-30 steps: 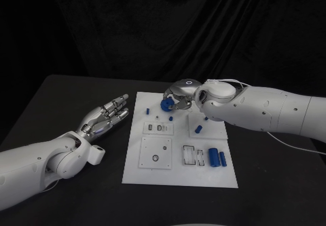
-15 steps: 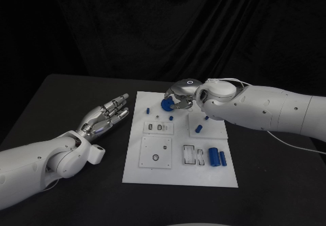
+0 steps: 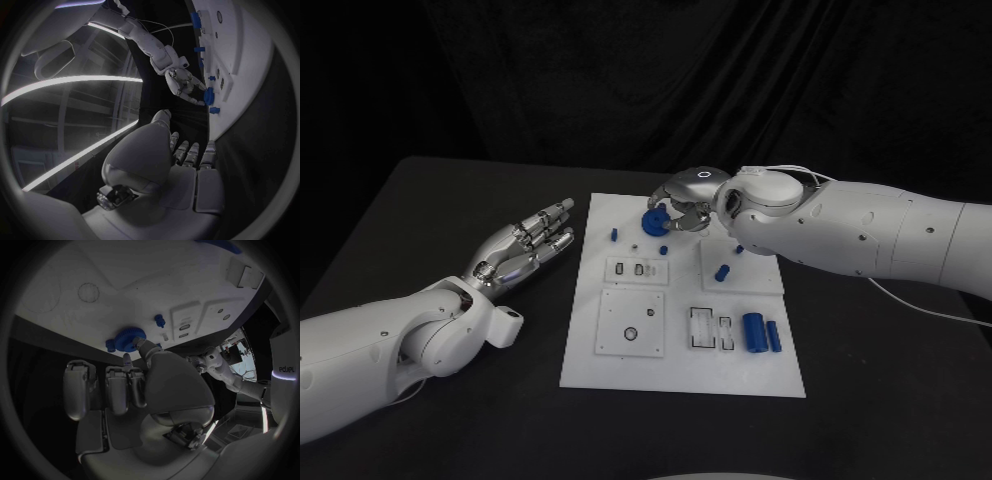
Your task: Assemble the parts on the task board
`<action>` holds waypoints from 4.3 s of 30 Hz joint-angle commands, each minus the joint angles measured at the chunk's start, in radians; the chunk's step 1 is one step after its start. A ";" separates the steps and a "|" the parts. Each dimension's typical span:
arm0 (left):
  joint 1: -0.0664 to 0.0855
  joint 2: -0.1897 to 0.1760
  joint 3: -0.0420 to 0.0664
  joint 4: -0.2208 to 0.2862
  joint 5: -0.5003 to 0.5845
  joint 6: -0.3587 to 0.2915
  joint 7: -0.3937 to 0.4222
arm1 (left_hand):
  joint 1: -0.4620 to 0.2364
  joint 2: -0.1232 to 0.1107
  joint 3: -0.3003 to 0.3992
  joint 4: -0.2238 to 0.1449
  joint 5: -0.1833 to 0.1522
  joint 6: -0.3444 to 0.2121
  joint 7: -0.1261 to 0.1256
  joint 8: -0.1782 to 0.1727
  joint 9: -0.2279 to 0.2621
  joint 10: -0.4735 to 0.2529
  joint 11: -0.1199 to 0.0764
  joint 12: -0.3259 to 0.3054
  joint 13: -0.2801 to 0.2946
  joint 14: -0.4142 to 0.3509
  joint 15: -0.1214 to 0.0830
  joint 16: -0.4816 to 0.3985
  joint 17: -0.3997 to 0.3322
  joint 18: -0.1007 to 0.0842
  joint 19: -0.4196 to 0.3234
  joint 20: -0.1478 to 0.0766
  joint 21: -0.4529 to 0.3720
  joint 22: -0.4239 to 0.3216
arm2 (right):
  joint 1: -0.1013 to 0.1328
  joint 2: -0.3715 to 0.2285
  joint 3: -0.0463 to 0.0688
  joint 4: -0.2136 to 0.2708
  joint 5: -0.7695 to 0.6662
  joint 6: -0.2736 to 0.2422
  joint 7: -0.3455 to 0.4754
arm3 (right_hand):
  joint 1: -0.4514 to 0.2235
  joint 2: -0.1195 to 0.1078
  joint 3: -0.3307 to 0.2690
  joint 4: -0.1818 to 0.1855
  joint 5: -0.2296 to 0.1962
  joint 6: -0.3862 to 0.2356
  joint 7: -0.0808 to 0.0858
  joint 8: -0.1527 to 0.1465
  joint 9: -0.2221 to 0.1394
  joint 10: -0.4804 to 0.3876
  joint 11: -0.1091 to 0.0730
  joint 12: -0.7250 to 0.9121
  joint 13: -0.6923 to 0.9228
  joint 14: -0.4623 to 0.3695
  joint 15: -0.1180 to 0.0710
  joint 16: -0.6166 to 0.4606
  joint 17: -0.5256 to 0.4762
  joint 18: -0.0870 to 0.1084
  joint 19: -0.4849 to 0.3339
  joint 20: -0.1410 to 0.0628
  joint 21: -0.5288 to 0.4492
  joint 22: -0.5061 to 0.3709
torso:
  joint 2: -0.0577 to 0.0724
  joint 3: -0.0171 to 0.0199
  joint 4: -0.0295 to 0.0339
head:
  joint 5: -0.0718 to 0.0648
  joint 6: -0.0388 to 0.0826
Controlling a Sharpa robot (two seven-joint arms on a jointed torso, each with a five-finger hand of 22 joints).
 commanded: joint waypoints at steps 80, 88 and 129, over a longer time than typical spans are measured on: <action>-0.007 -0.001 0.001 -0.001 -0.002 0.017 0.106 | -0.002 0.008 0.011 0.000 0.004 0.003 0.011 0.005 0.002 0.000 0.005 0.003 0.001 0.000 0.005 -0.004 -0.001 0.008 0.001 0.006 0.006 0.001 | 0.012 -0.517 -0.016 0.256 0.003 -0.106 -0.035 | -0.066 -0.080 -0.043 0.090 -0.001 0.189 0.007 0.006 -0.034 0.104 -0.003 0.003 0.263 0.104 -0.013 0.003 0.263 -0.005 0.081 -0.015 0.089 0.249 | 0.004 0.0008 0.0055 | 0.003 -0.011; -0.009 -0.003 0.001 0.000 -0.002 0.019 0.106 | -0.003 0.009 0.012 0.000 0.004 0.004 0.011 0.005 0.002 0.000 0.005 0.003 0.001 0.000 0.006 -0.004 -0.001 0.008 0.000 0.006 0.006 0.001 | -0.009 -0.498 -0.017 0.223 0.003 -0.102 -0.035 | -0.065 -0.082 -0.045 0.093 -0.001 0.185 0.007 0.005 -0.034 0.104 -0.003 0.003 0.263 0.104 -0.013 0.003 0.263 -0.005 0.079 -0.015 0.087 0.249 | 0.005 -0.0003 0.0075 | 0.002 -0.013; -0.012 -0.006 0.001 -0.004 -0.002 0.027 0.102 | -0.004 0.009 0.015 -0.002 0.004 0.000 0.012 0.004 0.001 -0.001 0.005 0.003 0.000 0.000 0.008 -0.004 -0.001 0.008 0.000 0.008 0.006 0.001 | -0.050 -0.426 -0.016 0.135 -0.011 -0.105 -0.059 | -0.033 -0.096 -0.080 0.144 0.000 0.250 0.016 0.059 0.061 0.104 0.005 0.003 0.263 0.104 -0.005 0.003 0.263 0.002 0.064 -0.007 0.062 0.240 | 0.002 -0.0011 0.0097 | 0.006 -0.028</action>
